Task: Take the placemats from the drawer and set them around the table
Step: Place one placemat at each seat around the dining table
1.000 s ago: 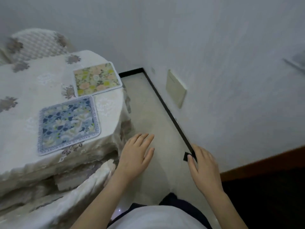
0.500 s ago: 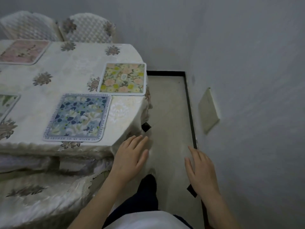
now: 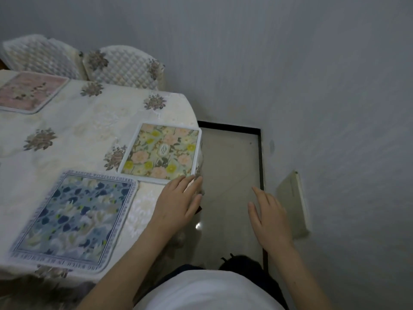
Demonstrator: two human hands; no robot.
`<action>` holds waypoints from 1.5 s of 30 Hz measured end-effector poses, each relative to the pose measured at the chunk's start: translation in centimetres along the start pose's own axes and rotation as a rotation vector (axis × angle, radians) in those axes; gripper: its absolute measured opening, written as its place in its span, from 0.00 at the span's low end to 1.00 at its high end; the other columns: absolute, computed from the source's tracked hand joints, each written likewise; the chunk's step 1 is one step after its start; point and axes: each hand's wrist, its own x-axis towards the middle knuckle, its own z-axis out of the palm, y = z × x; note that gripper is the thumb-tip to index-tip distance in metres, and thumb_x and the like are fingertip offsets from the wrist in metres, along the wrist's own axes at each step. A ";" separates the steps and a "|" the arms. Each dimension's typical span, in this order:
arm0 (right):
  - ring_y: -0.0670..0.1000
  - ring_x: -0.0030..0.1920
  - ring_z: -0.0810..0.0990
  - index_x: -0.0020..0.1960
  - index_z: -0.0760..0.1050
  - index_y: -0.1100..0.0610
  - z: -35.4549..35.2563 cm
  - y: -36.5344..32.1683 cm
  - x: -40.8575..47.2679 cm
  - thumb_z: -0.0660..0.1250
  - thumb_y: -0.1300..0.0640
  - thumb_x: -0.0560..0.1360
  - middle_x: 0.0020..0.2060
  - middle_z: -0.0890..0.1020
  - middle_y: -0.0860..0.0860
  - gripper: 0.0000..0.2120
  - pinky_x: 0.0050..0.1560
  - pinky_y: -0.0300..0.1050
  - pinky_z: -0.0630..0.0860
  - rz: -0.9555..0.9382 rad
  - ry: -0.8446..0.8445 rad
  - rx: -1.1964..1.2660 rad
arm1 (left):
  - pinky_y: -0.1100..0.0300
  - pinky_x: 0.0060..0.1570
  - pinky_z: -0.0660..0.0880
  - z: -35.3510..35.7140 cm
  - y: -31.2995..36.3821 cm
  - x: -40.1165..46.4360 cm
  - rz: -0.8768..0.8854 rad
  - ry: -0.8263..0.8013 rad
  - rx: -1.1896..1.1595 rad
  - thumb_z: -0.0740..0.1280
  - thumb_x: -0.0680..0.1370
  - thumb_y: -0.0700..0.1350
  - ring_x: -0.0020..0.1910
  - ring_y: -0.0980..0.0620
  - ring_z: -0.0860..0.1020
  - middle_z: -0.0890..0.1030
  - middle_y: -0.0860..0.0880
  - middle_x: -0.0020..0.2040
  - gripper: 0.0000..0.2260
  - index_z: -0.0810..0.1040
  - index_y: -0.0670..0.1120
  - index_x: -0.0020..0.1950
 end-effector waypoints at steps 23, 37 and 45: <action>0.53 0.57 0.75 0.70 0.68 0.56 1.8 3.0 40.4 0.48 0.45 0.78 0.59 0.78 0.53 0.26 0.59 0.50 0.71 -0.741 -0.414 -0.061 | 0.47 0.65 0.68 5.6 -0.1 21.0 -0.817 0.151 0.038 0.48 0.81 0.56 0.68 0.46 0.70 0.73 0.48 0.69 0.24 0.69 0.48 0.72; 0.52 0.62 0.73 0.71 0.67 0.56 11.1 -10.5 43.7 0.48 0.46 0.80 0.61 0.76 0.51 0.25 0.64 0.53 0.69 -1.207 -0.645 -0.049 | 0.49 0.68 0.65 4.5 -6.7 19.1 -1.170 0.285 0.049 0.47 0.81 0.57 0.70 0.46 0.67 0.71 0.49 0.71 0.24 0.66 0.50 0.74; 0.57 0.74 0.62 0.73 0.65 0.54 16.0 -15.7 44.5 0.46 0.46 0.80 0.71 0.70 0.53 0.25 0.73 0.59 0.57 -1.406 -0.710 -0.138 | 0.49 0.70 0.63 4.9 -9.3 18.3 -1.326 0.392 -0.020 0.48 0.81 0.58 0.71 0.46 0.66 0.70 0.48 0.71 0.25 0.67 0.50 0.74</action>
